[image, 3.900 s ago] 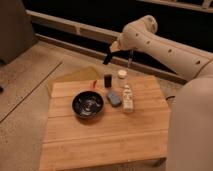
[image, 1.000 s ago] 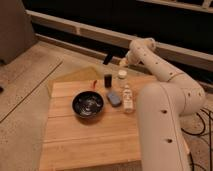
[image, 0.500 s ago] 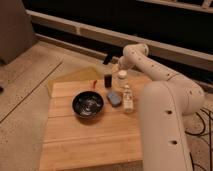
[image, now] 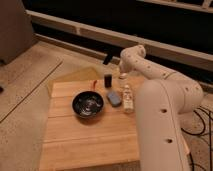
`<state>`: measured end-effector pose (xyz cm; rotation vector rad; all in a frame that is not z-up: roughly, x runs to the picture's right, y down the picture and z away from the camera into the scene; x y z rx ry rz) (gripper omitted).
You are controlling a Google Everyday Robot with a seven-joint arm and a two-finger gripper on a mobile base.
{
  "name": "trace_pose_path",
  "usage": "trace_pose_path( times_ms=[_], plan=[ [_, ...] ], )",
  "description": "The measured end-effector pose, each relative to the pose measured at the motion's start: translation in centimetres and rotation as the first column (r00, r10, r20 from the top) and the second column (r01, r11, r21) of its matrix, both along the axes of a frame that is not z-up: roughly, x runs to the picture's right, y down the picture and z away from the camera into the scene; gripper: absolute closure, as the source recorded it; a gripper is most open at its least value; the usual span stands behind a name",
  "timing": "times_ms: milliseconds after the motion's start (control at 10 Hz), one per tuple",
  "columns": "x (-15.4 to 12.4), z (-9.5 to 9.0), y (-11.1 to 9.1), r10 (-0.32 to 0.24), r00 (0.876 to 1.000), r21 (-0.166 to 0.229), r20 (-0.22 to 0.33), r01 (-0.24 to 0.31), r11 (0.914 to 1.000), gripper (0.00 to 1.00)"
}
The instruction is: Place the ceramic cup over the eraser
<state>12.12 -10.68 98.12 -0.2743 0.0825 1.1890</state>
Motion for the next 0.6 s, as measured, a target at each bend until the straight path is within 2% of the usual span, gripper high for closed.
trace_pose_path(
  times_ms=[200,600],
  plan=[
    [0.1,0.8,-0.1,-0.005,1.000,0.001,-0.012,0.005,1.0000,0.35],
    [2.3,2.8,-0.4,-0.005,0.998,-0.008,-0.060,0.004,1.0000,0.37]
  ],
)
